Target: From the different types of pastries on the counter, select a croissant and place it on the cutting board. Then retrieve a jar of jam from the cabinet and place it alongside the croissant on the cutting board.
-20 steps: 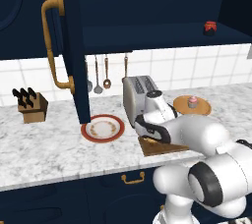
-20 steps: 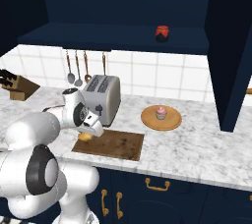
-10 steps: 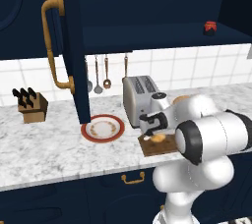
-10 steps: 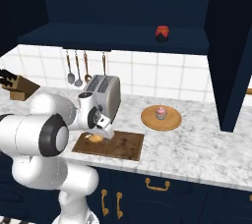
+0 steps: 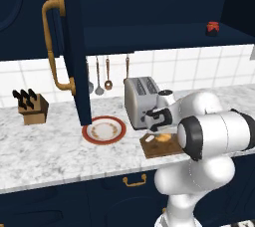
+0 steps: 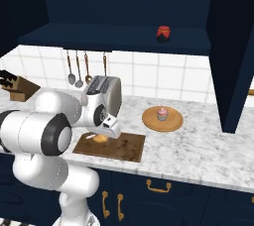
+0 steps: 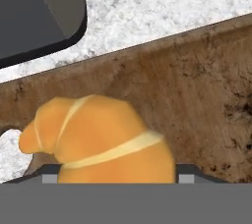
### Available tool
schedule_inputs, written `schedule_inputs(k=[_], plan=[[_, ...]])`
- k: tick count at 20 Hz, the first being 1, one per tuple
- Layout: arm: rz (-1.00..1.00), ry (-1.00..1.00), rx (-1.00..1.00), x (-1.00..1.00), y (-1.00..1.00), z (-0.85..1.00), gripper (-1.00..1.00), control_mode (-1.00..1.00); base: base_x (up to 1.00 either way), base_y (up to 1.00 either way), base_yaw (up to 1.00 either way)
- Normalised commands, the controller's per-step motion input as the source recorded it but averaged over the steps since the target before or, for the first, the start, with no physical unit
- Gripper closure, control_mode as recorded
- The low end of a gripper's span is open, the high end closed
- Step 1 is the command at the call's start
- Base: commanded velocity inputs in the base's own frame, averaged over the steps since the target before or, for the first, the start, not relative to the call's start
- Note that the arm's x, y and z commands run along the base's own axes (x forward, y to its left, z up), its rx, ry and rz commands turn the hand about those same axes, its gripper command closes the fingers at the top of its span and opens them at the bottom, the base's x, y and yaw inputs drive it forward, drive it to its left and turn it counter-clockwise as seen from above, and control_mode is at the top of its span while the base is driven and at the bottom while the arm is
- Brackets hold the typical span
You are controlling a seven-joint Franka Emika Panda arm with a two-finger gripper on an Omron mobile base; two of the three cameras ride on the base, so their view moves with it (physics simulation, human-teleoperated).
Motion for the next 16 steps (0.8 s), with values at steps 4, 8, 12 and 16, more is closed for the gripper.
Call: schedule_inputs(k=[4,8,12,16], plan=[[0.0,-0.08,0.01,-0.24,-0.1,0.01,-1.0,-1.0,0.0,0.0,0.0],[0.0,-0.02,0.0,0.0,0.0,0.22,-1.0,-1.0,0.0,0.0,0.0],[0.0,-0.13,0.0,-0.05,-0.08,0.63,-1.0,-1.0,0.0,0.0,0.0],[0.0,-0.2,0.0,-0.23,-0.19,0.9,-1.0,-1.0,0.0,0.0,0.0]])
